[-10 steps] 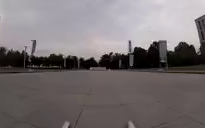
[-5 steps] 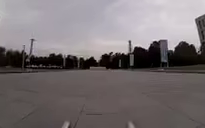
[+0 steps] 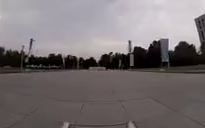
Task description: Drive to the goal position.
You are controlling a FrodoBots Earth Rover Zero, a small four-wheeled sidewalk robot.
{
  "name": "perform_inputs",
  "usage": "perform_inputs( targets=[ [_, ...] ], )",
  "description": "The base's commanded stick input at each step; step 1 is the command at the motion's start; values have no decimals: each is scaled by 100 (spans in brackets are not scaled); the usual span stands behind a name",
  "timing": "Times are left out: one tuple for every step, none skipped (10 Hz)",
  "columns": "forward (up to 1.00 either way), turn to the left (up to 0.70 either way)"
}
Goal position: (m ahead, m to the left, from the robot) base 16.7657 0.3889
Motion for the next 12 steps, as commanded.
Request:
perform_inputs(
  targets=[
    [60,0],
    [60,0],
    [60,0],
    [60,0],
    [60,0],
    [60,0],
    [60,0],
    [60,0],
    [60,0],
    [60,8],
    [60,15],
    [60,15]
  ],
)
